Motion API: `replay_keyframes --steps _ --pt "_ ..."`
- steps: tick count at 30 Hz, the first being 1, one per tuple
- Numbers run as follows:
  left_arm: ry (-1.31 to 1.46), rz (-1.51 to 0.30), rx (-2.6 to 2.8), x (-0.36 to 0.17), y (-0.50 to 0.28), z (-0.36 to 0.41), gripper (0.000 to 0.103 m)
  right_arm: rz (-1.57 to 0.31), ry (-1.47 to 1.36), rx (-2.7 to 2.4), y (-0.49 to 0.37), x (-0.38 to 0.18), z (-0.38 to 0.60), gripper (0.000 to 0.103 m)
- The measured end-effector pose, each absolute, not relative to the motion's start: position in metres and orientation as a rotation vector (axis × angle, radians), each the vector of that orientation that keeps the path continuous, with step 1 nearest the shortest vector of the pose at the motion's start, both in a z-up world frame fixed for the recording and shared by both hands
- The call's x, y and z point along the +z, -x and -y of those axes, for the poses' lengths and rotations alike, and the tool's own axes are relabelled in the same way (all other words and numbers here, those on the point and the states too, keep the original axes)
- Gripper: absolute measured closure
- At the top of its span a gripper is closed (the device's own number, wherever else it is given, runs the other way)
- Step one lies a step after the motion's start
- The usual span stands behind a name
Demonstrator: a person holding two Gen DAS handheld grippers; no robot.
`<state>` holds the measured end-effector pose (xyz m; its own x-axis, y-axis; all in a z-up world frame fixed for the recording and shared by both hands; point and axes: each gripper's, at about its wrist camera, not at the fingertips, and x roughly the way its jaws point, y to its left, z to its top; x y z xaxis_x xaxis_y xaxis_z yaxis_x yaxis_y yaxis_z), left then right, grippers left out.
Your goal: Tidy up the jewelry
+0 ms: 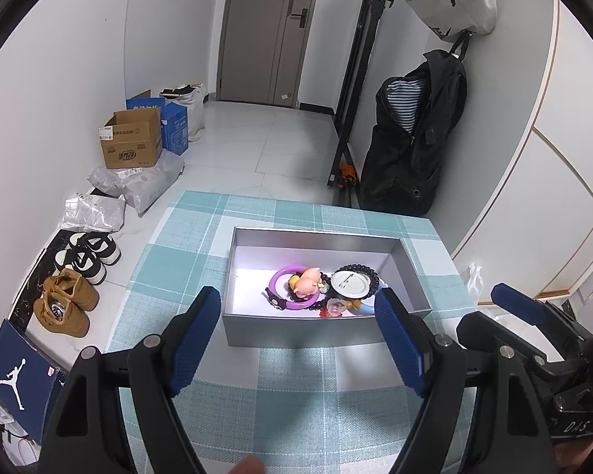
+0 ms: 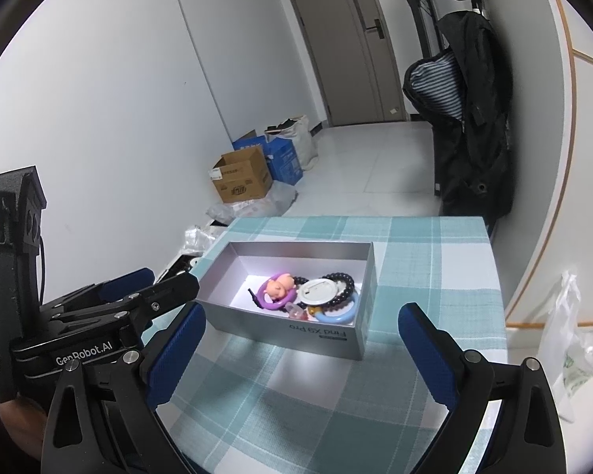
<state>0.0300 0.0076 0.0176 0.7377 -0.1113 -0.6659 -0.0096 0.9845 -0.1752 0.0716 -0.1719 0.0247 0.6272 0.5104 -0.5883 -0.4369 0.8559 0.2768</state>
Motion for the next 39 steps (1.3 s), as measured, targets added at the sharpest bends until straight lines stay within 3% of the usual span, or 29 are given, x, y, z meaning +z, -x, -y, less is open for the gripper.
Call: replay_keyframes --steps 39 --pt "0.206 -0.74 -0.082 0.0128 -0.0328 -0.0089 0.026 -0.744 -0.11 0.519 -0.0768 0.0198 0.1746 0.004"
